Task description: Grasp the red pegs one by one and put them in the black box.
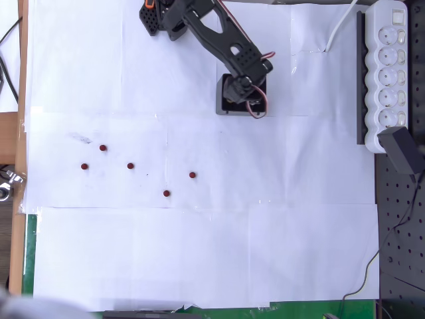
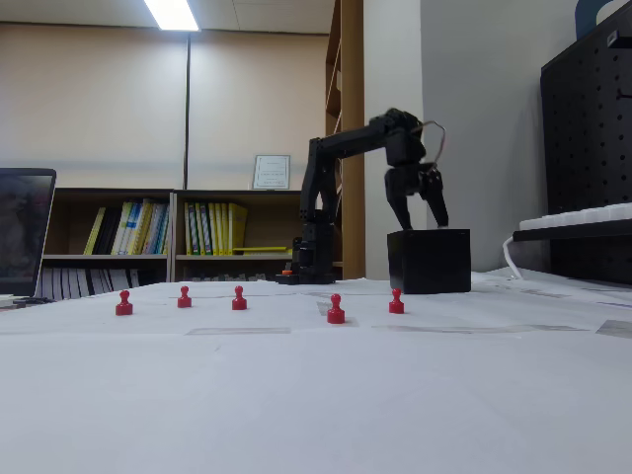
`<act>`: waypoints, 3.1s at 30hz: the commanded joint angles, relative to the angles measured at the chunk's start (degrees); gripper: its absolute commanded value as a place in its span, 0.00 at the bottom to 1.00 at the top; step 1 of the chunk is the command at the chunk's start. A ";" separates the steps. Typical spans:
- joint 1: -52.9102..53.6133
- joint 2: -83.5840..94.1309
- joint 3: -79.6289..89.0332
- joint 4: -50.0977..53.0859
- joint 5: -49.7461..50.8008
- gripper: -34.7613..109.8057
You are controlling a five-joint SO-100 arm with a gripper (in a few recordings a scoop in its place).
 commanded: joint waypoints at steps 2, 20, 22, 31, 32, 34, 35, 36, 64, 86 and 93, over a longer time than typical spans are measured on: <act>9.23 -13.36 1.93 -1.32 5.54 0.38; 24.35 -11.51 -44.47 -52.65 28.74 0.38; 24.17 -8.35 -45.18 -57.57 29.27 0.38; 24.70 5.19 -46.14 -79.45 30.94 0.38; 24.79 6.59 -46.05 -81.39 31.11 0.38; 24.87 8.79 -45.97 -84.73 32.17 0.38; 24.96 9.84 -45.97 -86.48 32.61 0.38; 25.05 10.99 -45.97 -88.33 32.96 0.38; 24.43 29.71 -30.76 -101.78 39.02 0.40; 22.15 33.75 -27.69 -109.51 38.06 0.40; 22.76 35.86 -25.75 -109.69 38.41 0.40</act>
